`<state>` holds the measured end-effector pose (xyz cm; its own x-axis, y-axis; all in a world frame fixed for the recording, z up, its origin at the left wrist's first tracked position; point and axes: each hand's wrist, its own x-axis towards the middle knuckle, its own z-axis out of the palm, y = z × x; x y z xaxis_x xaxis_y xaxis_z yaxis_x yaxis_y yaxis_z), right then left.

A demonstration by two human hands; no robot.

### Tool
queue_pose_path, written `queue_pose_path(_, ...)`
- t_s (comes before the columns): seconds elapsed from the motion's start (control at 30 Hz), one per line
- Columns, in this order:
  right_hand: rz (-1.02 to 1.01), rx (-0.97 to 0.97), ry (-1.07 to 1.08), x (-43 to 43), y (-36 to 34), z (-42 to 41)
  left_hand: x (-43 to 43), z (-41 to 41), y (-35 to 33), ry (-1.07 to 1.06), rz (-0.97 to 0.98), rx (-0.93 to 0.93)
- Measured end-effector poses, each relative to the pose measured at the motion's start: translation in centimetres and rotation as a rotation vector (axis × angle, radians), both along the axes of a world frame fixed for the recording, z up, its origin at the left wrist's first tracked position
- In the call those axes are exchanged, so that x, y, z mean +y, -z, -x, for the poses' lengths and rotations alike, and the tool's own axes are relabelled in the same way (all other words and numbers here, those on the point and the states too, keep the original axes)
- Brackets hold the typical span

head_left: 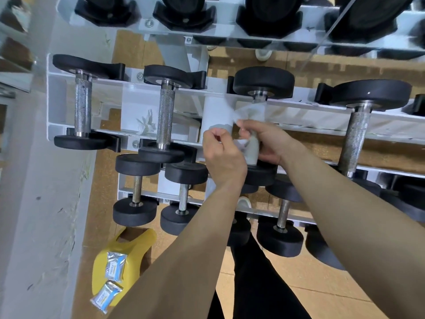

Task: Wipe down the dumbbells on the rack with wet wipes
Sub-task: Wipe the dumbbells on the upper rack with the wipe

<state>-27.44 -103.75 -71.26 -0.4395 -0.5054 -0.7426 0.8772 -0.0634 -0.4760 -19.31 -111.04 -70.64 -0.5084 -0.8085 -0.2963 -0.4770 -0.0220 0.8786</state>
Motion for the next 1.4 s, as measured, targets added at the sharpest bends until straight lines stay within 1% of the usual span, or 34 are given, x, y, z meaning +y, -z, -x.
queue_pose_path(0.07, -0.297, 0.18, -0.032, -0.4, -0.8, -0.8, 0.1, 0.0, 0.0, 0.011, -0.002, -0.013)
queue_pose_path(0.1, -0.429, 0.25, -0.027, -0.7, -1.3, -1.2, 0.1, 0.0, 0.0, 0.012, -0.002, -0.019)
queue_pose_path(0.13, -0.528, 0.28, -0.011, -1.0, -1.6, -1.4, 0.1, 0.0, 0.0, 0.01, -0.004, -0.026)
queue_pose_path(0.2, -0.651, 0.291, 0.037, -1.8, -1.8, -1.1, 0.0, 0.0, -0.1, 0.01, -0.014, -0.041)
queue_pose_path(0.27, -0.661, 0.279, 0.106, -2.6, -1.7, 0.1, 0.0, 0.0, -0.1, 0.009, -0.02, -0.059)
queue_pose_path(0.33, -0.555, 0.216, 0.123, -2.7, -1.9, 1.8, 0.0, 0.1, -0.3, 0.011, -0.022, -0.077)
queue_pose_path(0.37, -0.437, 0.15, 0.122, -2.5, -1.7, 2.5, 0.0, 0.2, -0.4, 0.013, -0.025, -0.085)
queue_pose_path(0.43, -0.127, -0.007, 0.131, -1.7, -0.8, 3.4, 0.0, 0.3, -0.3, 0.011, -0.031, -0.096)
queue_pose_path(0.5, 0.144, -0.087, 0.115, -1.1, 0.6, 3.4, 0.0, 0.3, -0.3, 0.013, -0.028, -0.098)
queue_pose_path(0.53, 0.241, -0.11, 0.101, -1.0, 1.0, 3.1, -0.1, 0.3, -0.3, 0.017, -0.024, -0.097)
queue_pose_path(0.57, 0.303, -0.127, 0.093, -1.0, 1.4, 2.9, -0.1, 0.3, -0.4, 0.021, -0.021, -0.098)
queue_pose_path(0.6, 0.323, -0.136, 0.096, -0.9, 1.4, 2.8, -0.1, 0.3, -0.5, 0.025, -0.021, -0.103)
queue_pose_path(0.63, 0.302, -0.143, 0.103, -0.9, 1.2, 2.7, -0.1, 0.3, -0.6, 0.029, -0.024, -0.11)
queue_pose_path(0.67, 0.235, -0.134, 0.117, -0.9, 0.9, 2.6, -0.1, 0.3, -0.6, 0.031, -0.032, -0.118)
queue_pose_path(0.7, 0.112, -0.1, 0.125, -0.9, 0.6, 2.3, -0.1, 0.4, -0.7, 0.034, -0.043, -0.127)
queue_pose_path(0.73, -0.057, -0.016, 0.122, -1.0, 0.3, 1.7, -0.1, 0.5, -0.8, 0.036, -0.053, -0.137)
queue_pose_path(0.77, -0.243, 0.111, 0.105, -1.2, -0.1, 0.8, -0.1, 0.5, -0.8, 0.037, -0.06, -0.146)
queue_pose_path(0.83, -0.544, 0.344, -0.002, -1.4, -0.3, -1.2, -0.2, 0.5, -0.8, 0.042, -0.06, -0.158)
queue_pose_path(0.87, -0.638, 0.407, -0.072, -1.4, -0.3, -1.9, -0.2, 0.5, -0.9, 0.046, -0.06, -0.163)
queue_pose_path(0.9, -0.689, 0.421, -0.105, -1.3, -0.3, -2.2, -0.2, 0.5, -0.9, 0.052, -0.06, -0.167)
queue_pose_path(0.97, -0.707, 0.348, -0.042, -1.4, -0.4, -1.6, -0.2, 0.5, -0.9, 0.069, -0.05, -0.174)
queue_pose_path(1.1, -0.606, 0.216, 0.16, -3.0, -1.3, 1.2, -0.2, 0.4, -1.1, 0.1, -0.055, -0.164)
queue_pose_path(1.17, -0.518, 0.139, 0.206, -3.3, -1.6, 2.7, -0.3, 0.4, -1.1, 0.105, -0.061, -0.159)
queue_pose_path(1.23, -0.323, 0.043, 0.194, -2.9, -1.3, 3.5, -0.3, 0.3, -1.1, 0.111, -0.072, -0.153)
queue_pose_path(1.3, -0.091, -0.02, 0.186, -2.1, -0.6, 3.4, -0.3, 0.3, -1.1, 0.14, -0.072, -0.168)
queue_pose_path(1.33, -0.007, -0.043, 0.193, -1.8, -0.2, 3.3, -0.3, 0.3, -1.2, 0.166, -0.075, -0.185)
queue_pose_path(1.4, 0.068, -0.074, 0.219, -1.7, 0.0, 2.9, -0.4, 0.4, -1.2, 0.224, -0.098, -0.207)
